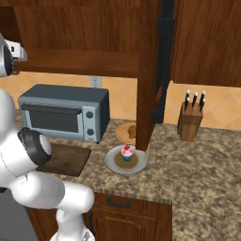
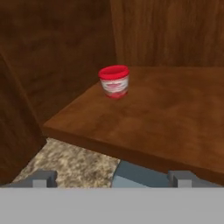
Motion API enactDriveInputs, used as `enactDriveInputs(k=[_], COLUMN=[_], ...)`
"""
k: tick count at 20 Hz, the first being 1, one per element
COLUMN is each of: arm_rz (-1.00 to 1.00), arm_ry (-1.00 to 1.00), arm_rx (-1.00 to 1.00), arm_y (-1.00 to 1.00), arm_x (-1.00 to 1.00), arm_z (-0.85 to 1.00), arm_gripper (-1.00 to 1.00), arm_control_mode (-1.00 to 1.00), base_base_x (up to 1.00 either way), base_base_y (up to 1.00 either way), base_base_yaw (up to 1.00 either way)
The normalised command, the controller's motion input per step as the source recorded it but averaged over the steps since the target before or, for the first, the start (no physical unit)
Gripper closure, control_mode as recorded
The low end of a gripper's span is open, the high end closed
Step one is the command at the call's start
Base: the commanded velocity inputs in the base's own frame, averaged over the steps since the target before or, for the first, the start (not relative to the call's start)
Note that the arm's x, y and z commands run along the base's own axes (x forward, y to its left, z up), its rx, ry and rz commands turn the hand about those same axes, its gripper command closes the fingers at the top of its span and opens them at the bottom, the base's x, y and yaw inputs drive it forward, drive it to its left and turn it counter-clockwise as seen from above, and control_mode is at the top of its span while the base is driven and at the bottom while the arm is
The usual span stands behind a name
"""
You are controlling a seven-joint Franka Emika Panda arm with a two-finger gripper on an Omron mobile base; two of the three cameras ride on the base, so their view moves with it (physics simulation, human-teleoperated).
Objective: From the different types of pastries on the counter, select a croissant and place it on the cutting board. Then retrieve a jar of jam from the cabinet and place it alongside the croissant on the cutting board.
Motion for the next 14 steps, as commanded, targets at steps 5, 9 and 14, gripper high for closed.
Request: enactDriveInputs(k=[5,9,14], arm_rz=[0.04,0.11,0.01], arm_ry=[0.00,0.03,0.00], arm_rx=[0.00,0.00,0.00], arm_y=[0.33,0.26,0.18], arm_x=[0.75,0.69,0.13], arm_z=[0.34,0.26,0.00], arm_gripper=[-1.00,-1.00,-1.00], arm_control_mode=[-1.00,-1.00,-1.00], base_base_x=[0.00,0.00,0.00], base_base_y=[0.00,0.00,0.00], base_base_yaw=[0.00,0.00,0.00])
